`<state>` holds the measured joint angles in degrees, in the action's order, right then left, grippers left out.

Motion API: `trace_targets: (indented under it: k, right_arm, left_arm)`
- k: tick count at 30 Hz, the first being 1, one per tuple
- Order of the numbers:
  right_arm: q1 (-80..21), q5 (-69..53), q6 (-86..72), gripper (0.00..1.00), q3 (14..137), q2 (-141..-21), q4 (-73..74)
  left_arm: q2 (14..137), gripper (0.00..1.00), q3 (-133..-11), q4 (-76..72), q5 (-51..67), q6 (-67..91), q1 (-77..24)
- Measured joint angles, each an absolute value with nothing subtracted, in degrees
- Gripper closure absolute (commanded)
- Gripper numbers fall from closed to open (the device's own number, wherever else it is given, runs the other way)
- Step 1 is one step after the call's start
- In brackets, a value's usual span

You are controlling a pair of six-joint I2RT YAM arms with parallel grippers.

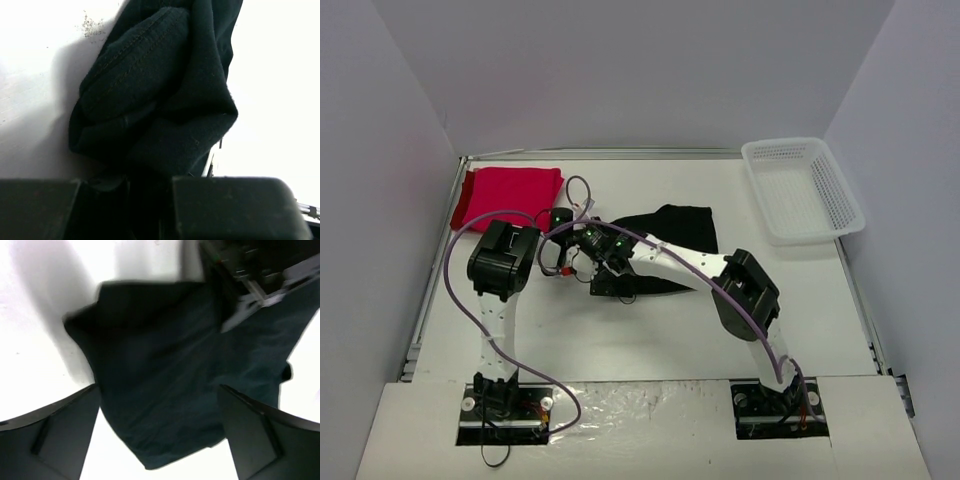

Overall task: Fold and stack the t-shirts
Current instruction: Put the neatly folded tshirt into the corner of the board with the left arm

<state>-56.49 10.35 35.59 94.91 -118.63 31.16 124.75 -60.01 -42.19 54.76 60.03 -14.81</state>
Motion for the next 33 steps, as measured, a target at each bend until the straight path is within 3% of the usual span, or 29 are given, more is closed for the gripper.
trace_targets:
  k: [8, 15, 17, 28, 33]
  right_arm:
    - [-52.07, 1.34, 38.30, 0.00, 84.51, -107.53, 36.45]
    - [-22.22, -9.34, 42.48, 0.00, 78.04, -84.25, 39.46]
    - [-18.90, -11.27, 42.50, 0.00, 75.92, -81.80, 39.88]
    - [-19.86, -23.46, 40.62, 0.00, 68.62, -94.74, 39.99]
    - [-20.03, -24.95, 40.56, 0.00, 67.37, -97.01, 39.51]
  left_arm:
    - [124.75, 0.98, -62.06, -40.18, 55.29, 59.99, -14.81]
    - [122.58, 0.98, -70.41, -23.57, 52.38, 50.33, -15.00]
    - [121.75, 0.98, -75.81, -14.57, 50.19, 45.56, -15.16]
    - [123.52, 0.98, -116.05, 30.70, 28.08, 12.56, -14.87]
    - [128.75, 0.98, -131.61, 43.09, 18.09, 2.68, -14.13]
